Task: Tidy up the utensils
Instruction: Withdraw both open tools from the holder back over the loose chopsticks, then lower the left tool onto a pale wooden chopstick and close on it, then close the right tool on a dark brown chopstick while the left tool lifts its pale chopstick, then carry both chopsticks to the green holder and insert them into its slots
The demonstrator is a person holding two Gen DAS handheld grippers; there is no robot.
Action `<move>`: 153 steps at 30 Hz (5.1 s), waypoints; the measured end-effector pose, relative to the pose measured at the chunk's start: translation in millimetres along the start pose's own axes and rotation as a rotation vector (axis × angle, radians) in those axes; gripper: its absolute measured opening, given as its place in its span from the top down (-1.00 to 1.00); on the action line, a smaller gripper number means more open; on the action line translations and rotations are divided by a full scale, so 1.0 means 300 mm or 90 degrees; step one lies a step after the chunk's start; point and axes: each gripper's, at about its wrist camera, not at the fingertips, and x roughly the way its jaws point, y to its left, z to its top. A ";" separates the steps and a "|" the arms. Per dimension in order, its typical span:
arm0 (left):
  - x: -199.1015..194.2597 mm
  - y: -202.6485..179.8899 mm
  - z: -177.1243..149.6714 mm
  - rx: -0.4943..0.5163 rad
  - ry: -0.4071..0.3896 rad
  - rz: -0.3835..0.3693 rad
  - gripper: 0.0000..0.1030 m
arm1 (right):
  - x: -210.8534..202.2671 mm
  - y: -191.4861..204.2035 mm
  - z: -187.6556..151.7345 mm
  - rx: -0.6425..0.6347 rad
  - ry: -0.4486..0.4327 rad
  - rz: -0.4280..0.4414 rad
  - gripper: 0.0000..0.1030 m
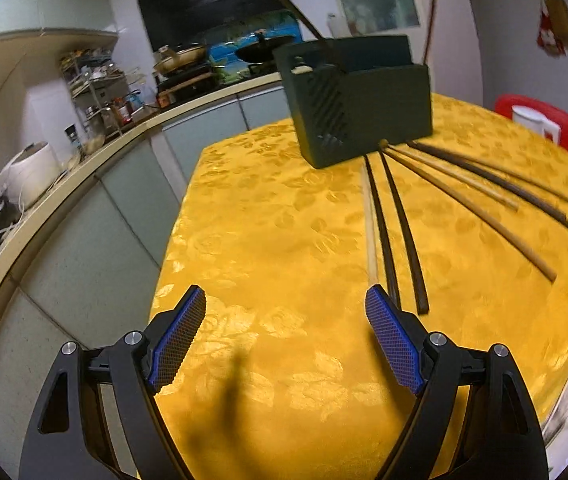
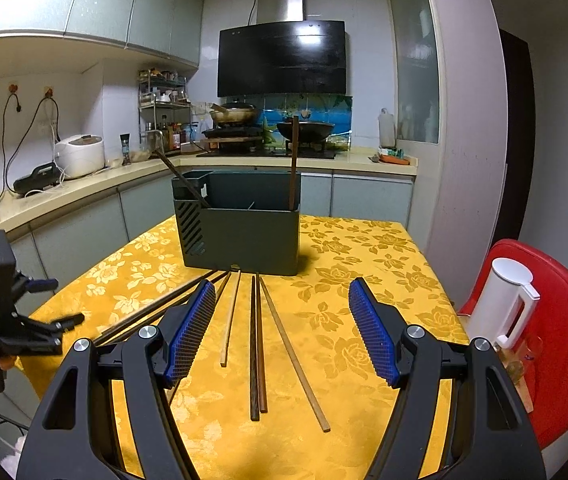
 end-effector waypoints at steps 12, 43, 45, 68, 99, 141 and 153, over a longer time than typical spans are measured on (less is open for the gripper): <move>0.053 -0.075 -0.021 0.049 0.031 -0.003 -0.51 | -0.010 -0.020 -0.012 0.016 -0.004 0.000 -0.30; 0.103 -0.113 0.033 -0.061 0.056 -0.145 0.87 | 0.021 -0.120 -0.122 0.058 0.062 -0.032 -0.30; 0.084 -0.101 0.030 -0.065 0.052 -0.139 0.87 | 0.039 -0.126 -0.155 0.055 0.084 -0.039 -0.30; -0.087 0.030 0.109 -0.144 -0.030 -0.130 0.87 | 0.185 -0.088 -0.332 0.003 0.211 0.011 0.72; -0.274 0.115 0.213 -0.161 -0.130 -0.111 0.87 | -0.065 -0.046 0.018 0.030 0.023 0.060 0.86; -0.250 0.191 0.600 -0.082 -0.128 -0.138 0.87 | 0.122 0.012 0.523 -0.013 -0.036 0.094 0.86; -0.316 0.148 0.873 -0.063 -0.203 -0.155 0.87 | 0.167 0.015 0.693 -0.023 -0.069 0.078 0.86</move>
